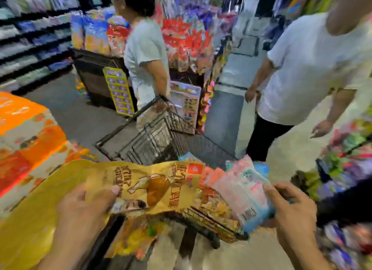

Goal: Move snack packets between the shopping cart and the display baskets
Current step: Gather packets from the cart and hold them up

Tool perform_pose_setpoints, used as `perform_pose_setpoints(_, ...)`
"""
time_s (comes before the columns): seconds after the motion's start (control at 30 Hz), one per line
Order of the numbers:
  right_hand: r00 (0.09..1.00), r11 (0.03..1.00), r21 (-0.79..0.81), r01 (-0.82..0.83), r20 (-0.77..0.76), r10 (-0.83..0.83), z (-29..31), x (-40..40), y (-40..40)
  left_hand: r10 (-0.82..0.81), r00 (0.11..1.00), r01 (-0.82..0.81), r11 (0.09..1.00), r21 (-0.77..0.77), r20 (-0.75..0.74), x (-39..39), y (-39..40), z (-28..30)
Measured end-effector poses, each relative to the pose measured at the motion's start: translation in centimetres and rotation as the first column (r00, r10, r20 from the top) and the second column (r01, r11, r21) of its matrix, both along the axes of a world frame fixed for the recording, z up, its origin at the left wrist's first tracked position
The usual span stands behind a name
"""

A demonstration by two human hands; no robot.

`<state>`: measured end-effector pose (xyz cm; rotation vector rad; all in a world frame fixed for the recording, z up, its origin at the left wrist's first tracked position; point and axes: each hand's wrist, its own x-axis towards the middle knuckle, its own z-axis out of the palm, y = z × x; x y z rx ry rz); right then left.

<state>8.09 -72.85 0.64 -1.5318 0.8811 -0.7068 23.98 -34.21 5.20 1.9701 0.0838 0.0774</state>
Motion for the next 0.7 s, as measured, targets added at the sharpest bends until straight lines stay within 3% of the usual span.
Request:
perform_pose_setpoints(0.13, 0.992, 0.989, 0.079, 0.125, -0.041, -0.122, -1.0, -1.1, -2.8, -0.171, 0.984, 0.173, 0.984, 0.035, -0.047, 5.0, -7.2, -1.8)
perform_pose_setpoints(0.4, 0.948, 0.963, 0.101, 0.250, -0.226, -0.222, -3.7, 2.9, -4.3, -0.410, 0.892, 0.443, 0.874, 0.199, -0.189, 17.5, -19.6, -13.3)
perform_pose_setpoints(0.6, 0.915, 0.964, 0.114, 0.242, -0.357, -0.187, -6.4, 10.2, -4.3, -0.439, 0.721, 0.592, 0.792, 0.148, -0.536, 25.5, -24.2, -25.5)
perform_pose_setpoints(0.7, 0.901, 0.964, 0.141, 0.227, -0.406, -0.153, -8.0, 13.9, -4.4, -0.375, 0.599, 0.637, 0.758, 0.138, -0.708, 26.9, -25.2, -31.6)
